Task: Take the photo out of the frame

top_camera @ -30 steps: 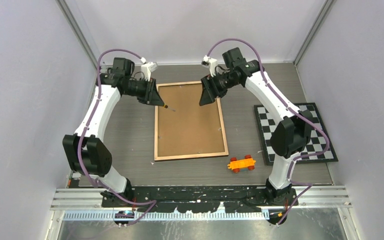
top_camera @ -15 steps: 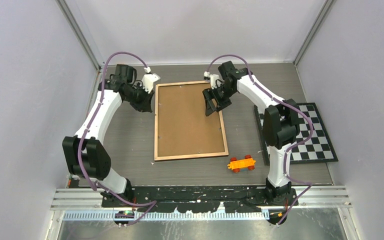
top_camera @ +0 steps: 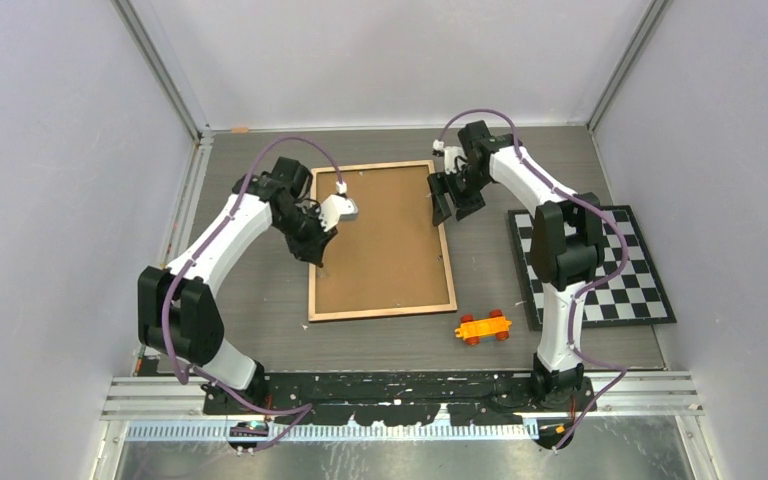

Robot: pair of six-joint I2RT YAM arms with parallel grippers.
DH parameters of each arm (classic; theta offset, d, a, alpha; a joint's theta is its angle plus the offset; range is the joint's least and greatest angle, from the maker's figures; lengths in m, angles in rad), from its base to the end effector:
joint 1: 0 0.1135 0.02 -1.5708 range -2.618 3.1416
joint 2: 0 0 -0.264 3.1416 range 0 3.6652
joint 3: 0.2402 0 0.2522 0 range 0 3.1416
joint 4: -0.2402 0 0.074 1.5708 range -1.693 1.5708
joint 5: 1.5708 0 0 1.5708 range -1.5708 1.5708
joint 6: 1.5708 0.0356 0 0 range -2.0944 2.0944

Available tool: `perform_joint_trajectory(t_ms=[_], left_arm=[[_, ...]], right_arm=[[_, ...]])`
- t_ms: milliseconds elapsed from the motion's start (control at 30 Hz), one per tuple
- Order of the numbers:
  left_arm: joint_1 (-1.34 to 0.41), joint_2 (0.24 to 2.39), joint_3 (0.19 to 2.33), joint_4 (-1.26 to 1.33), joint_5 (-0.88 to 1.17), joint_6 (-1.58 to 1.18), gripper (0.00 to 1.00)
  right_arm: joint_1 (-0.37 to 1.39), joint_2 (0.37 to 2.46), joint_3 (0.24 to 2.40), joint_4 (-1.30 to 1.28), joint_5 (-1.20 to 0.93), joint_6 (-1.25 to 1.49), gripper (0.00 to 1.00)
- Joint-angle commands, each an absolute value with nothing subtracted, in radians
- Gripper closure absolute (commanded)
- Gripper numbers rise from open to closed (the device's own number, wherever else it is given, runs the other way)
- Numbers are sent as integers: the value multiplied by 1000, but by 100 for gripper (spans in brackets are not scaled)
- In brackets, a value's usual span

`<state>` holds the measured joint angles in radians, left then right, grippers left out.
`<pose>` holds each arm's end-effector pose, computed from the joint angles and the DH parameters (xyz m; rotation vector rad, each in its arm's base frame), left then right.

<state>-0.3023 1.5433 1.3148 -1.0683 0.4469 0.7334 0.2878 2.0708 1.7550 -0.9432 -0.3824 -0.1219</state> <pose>0.2757 -0.1021 0.2782 1.4279 2.3332 -0.5263 0.4094 0.1350 0.2243 -0.6548 2.7318 0.5782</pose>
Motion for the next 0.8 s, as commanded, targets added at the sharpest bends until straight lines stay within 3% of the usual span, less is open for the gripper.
perform_joint_trajectory(t_ms=[0,767], left_arm=[[-338,1498,1296,-1073,399,795,100],[-403,1528,1235,-1002,235,848,100]], right_arm=[[296,2072,1734,-949,-358,-127,26],[296,2137,1700,-883,-308,-3,26]])
